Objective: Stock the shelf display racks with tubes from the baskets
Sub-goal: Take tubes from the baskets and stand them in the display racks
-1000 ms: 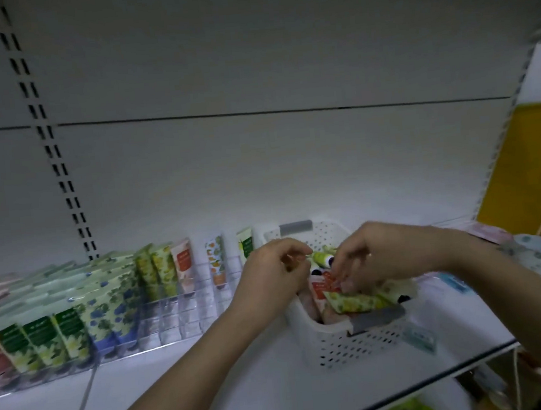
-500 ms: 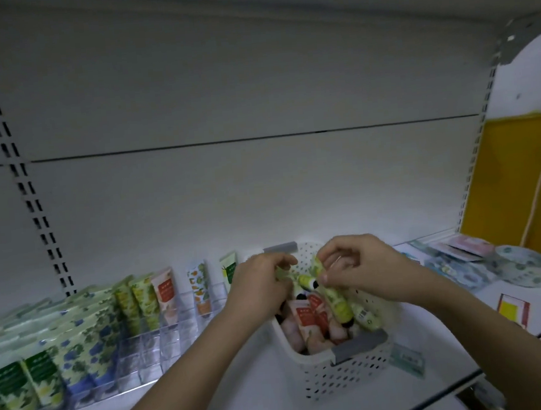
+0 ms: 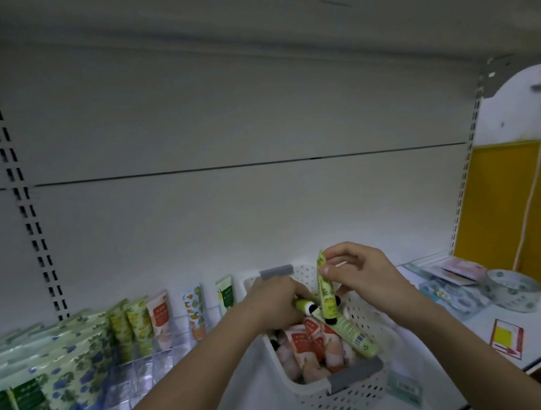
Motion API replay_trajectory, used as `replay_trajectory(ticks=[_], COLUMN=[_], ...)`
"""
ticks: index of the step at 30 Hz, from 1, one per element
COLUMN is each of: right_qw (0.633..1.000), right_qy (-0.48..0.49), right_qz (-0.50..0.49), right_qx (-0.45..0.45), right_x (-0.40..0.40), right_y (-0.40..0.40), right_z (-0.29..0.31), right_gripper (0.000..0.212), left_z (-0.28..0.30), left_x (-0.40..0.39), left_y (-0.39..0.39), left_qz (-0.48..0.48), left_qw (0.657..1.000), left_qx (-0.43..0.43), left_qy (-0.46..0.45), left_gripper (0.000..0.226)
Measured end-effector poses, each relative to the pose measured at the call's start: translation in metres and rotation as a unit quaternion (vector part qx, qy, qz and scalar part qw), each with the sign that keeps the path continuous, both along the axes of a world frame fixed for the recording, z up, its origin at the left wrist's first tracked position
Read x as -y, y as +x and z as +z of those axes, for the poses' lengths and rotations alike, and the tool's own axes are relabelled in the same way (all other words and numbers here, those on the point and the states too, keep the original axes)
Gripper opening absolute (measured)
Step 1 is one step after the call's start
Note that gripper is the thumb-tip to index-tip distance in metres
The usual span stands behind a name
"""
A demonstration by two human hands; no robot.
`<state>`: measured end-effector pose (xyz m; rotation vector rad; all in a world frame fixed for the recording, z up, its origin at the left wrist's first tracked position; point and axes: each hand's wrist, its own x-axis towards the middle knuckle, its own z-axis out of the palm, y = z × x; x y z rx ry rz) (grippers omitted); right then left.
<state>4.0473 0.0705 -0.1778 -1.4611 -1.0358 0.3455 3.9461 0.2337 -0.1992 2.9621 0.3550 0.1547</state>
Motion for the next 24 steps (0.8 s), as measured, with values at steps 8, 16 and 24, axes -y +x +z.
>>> replay_trajectory(ticks=[8, 16, 24], right_qw=[0.999, 0.997, 0.993], right_qy=[0.028, 0.058, 0.107], right_qz=[-0.019, -0.024, 0.027], right_qx=[-0.013, -0.039, -0.045], right_x=[-0.006, -0.023, -0.055], right_y=[-0.005, -0.017, -0.048], right_z=[0.009, 0.025, 0.033], right_gripper=[0.009, 0.024, 0.010], left_z=[0.003, 0.028, 0.032], left_x=[-0.001, -0.004, -0.021], left_y=[-0.008, -0.038, -0.080], left_qz=[0.018, -0.011, 0.039], left_qw=[0.958, 0.853, 0.899], left_qx=[0.235, 0.394, 0.354], left_qy=[-0.165, -0.342, -0.256], left_gripper=[0.020, 0.021, 0.022])
